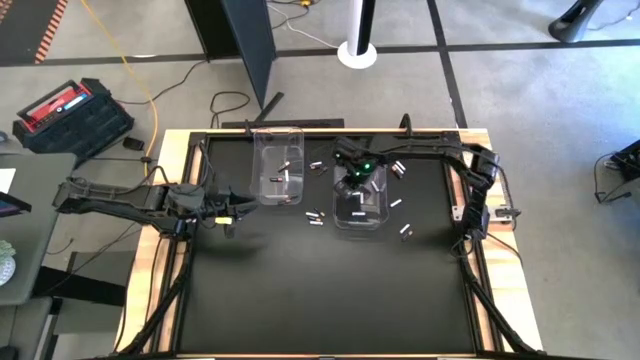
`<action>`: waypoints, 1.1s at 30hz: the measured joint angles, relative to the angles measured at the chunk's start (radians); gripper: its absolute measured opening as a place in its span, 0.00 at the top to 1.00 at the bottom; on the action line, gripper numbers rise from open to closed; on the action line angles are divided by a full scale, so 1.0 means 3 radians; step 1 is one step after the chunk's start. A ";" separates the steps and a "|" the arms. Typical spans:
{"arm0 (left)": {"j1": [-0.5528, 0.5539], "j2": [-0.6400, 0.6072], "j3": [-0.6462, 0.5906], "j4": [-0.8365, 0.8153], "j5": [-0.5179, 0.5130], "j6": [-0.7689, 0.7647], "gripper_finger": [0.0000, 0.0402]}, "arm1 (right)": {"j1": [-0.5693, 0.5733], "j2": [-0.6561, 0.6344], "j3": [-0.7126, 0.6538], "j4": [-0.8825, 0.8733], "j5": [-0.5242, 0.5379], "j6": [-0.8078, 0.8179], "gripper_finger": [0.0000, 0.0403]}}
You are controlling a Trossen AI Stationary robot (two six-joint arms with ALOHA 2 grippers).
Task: Sort batteries
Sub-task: Put the white battery into the right transparent bin
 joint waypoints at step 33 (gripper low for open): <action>0.0000 0.0005 -0.0001 0.0003 0.0120 0.0056 0.70 | 0.0443 -0.3069 -0.1651 -0.1061 0.0806 0.1024 0.70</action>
